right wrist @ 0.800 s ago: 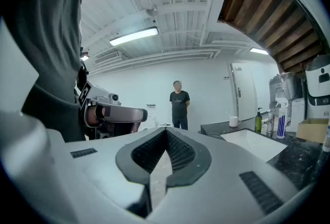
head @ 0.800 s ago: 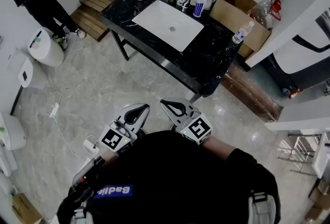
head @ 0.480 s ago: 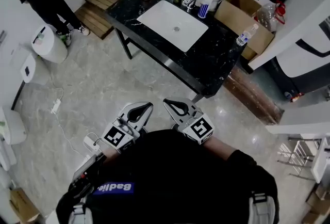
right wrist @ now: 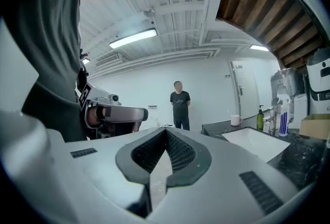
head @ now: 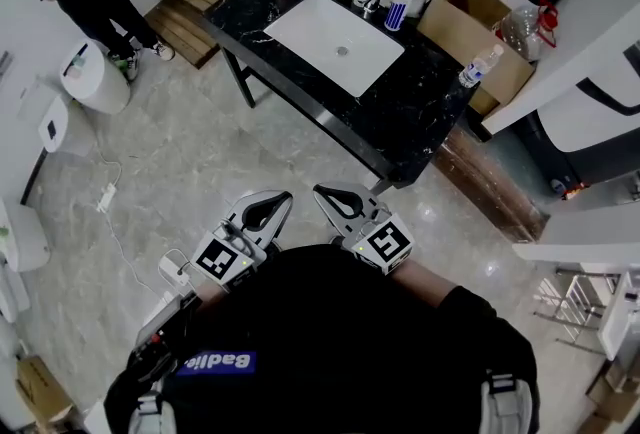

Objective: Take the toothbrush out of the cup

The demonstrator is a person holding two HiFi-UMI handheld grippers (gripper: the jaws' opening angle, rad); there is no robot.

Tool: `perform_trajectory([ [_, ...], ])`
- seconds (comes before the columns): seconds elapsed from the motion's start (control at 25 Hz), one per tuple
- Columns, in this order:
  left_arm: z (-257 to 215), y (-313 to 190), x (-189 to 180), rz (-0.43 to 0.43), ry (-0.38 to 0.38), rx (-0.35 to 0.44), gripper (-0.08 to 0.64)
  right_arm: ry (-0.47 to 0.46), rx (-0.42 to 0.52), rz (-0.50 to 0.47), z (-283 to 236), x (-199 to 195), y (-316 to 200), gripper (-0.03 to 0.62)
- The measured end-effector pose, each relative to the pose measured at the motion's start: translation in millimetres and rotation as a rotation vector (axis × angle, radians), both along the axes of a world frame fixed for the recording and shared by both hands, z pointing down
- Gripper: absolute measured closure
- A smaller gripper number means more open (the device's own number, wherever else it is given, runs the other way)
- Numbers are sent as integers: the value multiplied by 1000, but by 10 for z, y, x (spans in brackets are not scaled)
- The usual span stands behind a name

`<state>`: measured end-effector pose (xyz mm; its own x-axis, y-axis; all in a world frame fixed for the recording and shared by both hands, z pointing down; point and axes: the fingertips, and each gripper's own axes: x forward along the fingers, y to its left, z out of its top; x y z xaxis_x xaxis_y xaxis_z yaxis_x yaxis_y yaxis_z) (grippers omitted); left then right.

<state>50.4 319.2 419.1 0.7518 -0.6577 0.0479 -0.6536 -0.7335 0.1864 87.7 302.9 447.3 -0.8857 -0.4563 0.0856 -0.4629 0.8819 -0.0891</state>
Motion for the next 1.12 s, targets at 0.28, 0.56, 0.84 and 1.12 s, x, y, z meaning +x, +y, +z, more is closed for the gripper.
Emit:
perform_trajectory([
  [0.28,21,-189,107,-49,-23,3,549,-4,-5,-16,78,125,-231,581],
  [0.56,144,-317,131,-123,-31,-12,550,26,-30,-56,150,136,-459,581],
  [0.84,186,-948,-151,-114,-27,3,549,27,18,-34,207,-76,-1062,581],
  [1.12,170,-2083,-815,-64,-2,35,549,70,-8,50,279,-622,-2003,581],
])
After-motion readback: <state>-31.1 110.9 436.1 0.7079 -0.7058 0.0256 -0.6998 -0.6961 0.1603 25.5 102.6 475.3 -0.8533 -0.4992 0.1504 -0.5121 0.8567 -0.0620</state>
